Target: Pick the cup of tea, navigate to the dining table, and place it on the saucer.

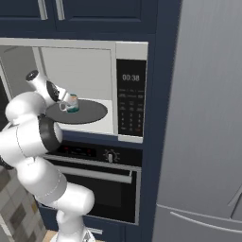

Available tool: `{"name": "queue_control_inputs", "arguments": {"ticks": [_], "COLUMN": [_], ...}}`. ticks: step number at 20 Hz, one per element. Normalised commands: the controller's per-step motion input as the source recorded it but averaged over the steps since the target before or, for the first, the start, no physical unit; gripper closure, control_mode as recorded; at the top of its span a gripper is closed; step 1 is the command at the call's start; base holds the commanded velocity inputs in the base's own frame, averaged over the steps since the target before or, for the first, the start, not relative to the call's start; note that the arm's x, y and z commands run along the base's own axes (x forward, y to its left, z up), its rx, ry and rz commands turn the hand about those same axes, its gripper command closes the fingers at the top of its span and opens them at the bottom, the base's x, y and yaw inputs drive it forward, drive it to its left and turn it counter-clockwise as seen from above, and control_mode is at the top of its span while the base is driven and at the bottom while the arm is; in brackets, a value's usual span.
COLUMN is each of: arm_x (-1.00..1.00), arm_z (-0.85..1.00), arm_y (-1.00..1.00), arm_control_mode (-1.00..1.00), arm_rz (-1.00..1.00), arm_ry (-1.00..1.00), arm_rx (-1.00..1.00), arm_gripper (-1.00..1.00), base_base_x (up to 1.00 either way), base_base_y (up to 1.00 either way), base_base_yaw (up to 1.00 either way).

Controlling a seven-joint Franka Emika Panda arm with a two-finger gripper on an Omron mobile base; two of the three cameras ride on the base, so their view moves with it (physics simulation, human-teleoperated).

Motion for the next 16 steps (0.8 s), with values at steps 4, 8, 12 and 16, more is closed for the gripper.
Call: {"name": "queue_control_inputs", "arguments": {"ticks": [4, 8, 12, 16], "arm_x": [0.07, 0.01, 0.02, 0.00], "arm_z": [-0.10, -0.07, 0.00, 0.00], "arm_y": [0.00, 0.00, 0.00, 0.00], "arm_control_mode": [-1.00, -1.00, -1.00, -1.00], "arm_rz": [0.00, 0.00, 0.00, 0.00], "arm_ry": [0.03, 0.02, 0.02, 0.00], "arm_rx": [0.06, 0.04, 0.00, 0.00], "arm_gripper": [1.00, 1.00, 1.00, 1.00], "base_base_x": [0.00, 0.00, 0.00, 0.00], "base_base_y": [0.00, 0.00, 0.00, 0.00], "base_base_yaw": [0.00, 0.00, 0.00, 0.00]}}
